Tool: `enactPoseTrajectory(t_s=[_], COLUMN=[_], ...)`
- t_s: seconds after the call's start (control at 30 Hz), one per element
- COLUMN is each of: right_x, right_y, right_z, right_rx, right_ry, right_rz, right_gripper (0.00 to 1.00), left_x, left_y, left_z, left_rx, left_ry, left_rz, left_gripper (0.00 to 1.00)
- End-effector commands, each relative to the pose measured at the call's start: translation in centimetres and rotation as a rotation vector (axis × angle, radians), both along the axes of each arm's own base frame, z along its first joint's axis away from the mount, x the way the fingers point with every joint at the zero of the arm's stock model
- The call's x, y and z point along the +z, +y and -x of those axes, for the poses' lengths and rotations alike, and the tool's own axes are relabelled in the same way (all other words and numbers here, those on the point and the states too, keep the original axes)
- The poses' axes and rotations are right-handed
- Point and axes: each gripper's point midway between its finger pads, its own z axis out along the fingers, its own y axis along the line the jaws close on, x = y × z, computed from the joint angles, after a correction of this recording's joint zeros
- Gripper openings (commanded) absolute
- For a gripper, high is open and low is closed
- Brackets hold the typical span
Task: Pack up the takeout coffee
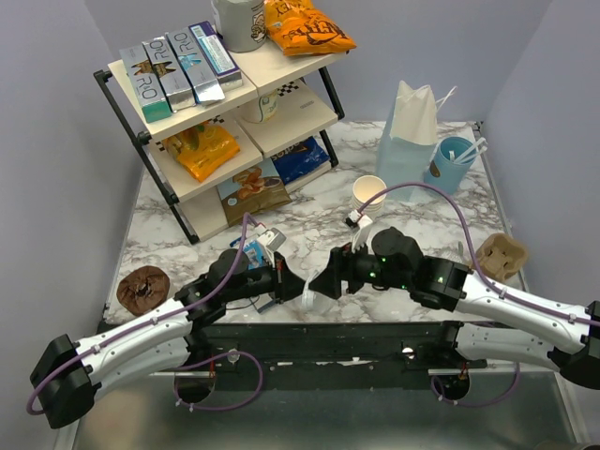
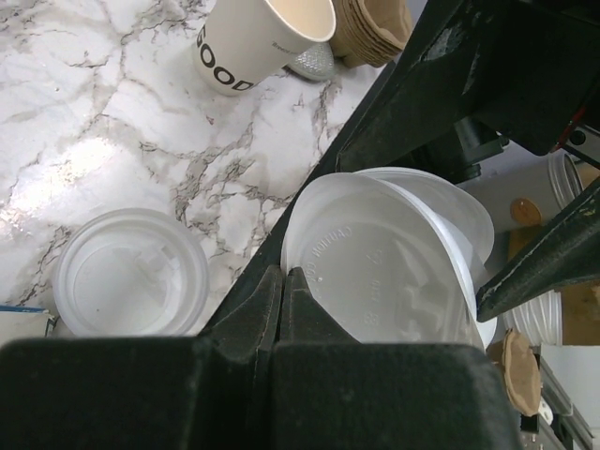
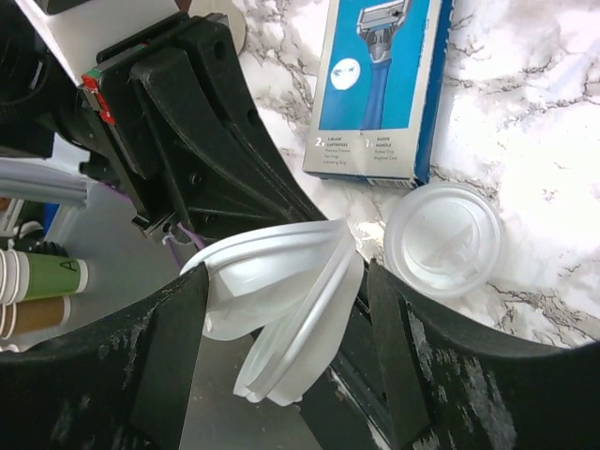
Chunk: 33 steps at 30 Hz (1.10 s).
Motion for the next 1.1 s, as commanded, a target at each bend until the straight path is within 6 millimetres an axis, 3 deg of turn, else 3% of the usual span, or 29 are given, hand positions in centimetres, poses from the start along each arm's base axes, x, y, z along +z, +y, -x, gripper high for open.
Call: enactPoseTrajectory(t_s=[0.0,0.4,0.53,0.67,0.83,1.07], right_x=[-0.5,-1.1,0.1,0.0,-2.4,-3.0], right_y=[-1.6,-5.0,-3.4,-1.6,-0.5,0.4], right_z=[-1.7,-0.1,1.5,2.8,2.2,1.3], right_rx=[-0.113,-0.185,-0.049,0.080,0.090,0.089], right_ry=[-0.038,0.045,0.041,0.071,0.108,0.096], right_rz=[0.037,0.037,-0.008,-0.011,0.088,0.126], right_gripper=[0.76,0.78,0.77,0.76,0.71,0.70], left_x=[2.2,-4.1,-4.7,-5.0,-5.1,-4.9], left_y=[-0.1,2.9,3.2,3.4,3.6,3.6], left_z=[-0.2,-1.4,-1.6,-2.0,-2.2,-2.3], left_rx=[0.032,0.214,0.241,0.272,0.295,0.290], left_ry=[-0.003,0.144,0.163,0.170,0.175,0.162], left_rz=[0.035,-0.189,-0.210,-0.223,-0.226,-0.227], left_gripper=[0.00,0.00,0.00,0.00,0.00,0.00])
